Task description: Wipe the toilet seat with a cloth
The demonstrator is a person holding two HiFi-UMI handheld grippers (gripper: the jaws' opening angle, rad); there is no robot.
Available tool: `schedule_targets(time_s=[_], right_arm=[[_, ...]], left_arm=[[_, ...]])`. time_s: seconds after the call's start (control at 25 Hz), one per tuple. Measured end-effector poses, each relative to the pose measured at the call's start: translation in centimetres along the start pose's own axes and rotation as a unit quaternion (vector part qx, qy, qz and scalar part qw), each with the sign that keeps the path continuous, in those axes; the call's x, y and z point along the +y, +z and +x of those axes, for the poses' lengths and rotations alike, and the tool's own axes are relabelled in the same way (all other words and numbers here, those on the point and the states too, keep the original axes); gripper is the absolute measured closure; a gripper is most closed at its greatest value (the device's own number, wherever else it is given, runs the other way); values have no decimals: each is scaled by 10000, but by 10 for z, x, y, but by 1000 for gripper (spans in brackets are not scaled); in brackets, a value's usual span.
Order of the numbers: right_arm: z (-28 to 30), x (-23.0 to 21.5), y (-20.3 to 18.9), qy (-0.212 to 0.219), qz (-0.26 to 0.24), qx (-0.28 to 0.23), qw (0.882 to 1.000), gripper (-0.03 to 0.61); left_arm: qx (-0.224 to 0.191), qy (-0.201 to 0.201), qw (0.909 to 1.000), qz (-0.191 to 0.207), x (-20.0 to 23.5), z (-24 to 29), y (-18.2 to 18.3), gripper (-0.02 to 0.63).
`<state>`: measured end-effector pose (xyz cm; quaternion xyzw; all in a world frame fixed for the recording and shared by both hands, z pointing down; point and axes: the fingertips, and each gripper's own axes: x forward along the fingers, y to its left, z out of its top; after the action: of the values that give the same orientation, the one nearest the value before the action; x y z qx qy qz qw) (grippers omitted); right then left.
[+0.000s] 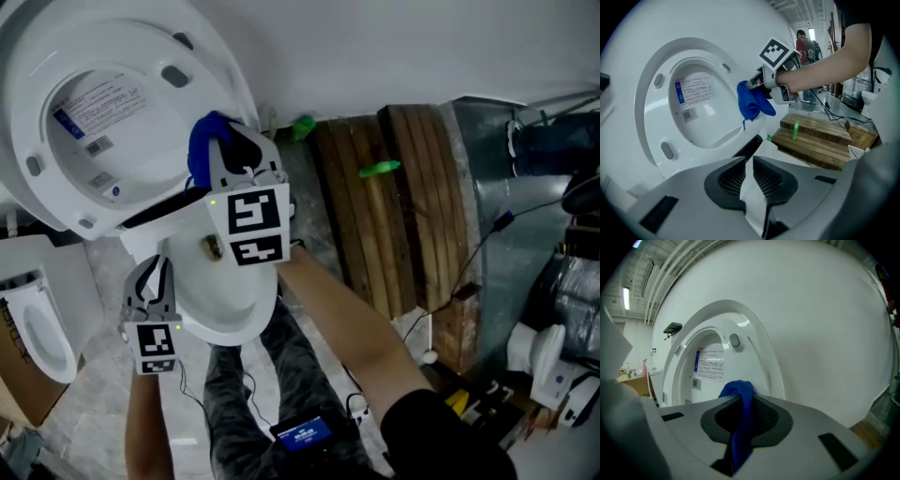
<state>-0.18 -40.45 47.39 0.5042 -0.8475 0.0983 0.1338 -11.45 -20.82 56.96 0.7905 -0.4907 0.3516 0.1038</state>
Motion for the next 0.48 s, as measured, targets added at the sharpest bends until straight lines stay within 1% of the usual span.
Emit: schedule_targets(time_s=[0.16, 0.24, 0.36, 0.48], right_arm=[[0, 1, 21, -57, 60, -261, 9996, 531], [3, 3, 37, -39, 18, -414, 9991, 531], [3, 6, 64, 11, -80, -622, 9980, 531], [4, 9, 85, 5, -166, -652, 9977, 531]], left_arm=[[-65, 11, 10000, 30, 8, -5, 3, 560], [-134, 52, 9999, -26, 15, -6, 7, 560], [-256, 149, 9996, -25, 25, -10, 21, 560], [-400, 285, 9988, -11, 41, -18, 39, 560]])
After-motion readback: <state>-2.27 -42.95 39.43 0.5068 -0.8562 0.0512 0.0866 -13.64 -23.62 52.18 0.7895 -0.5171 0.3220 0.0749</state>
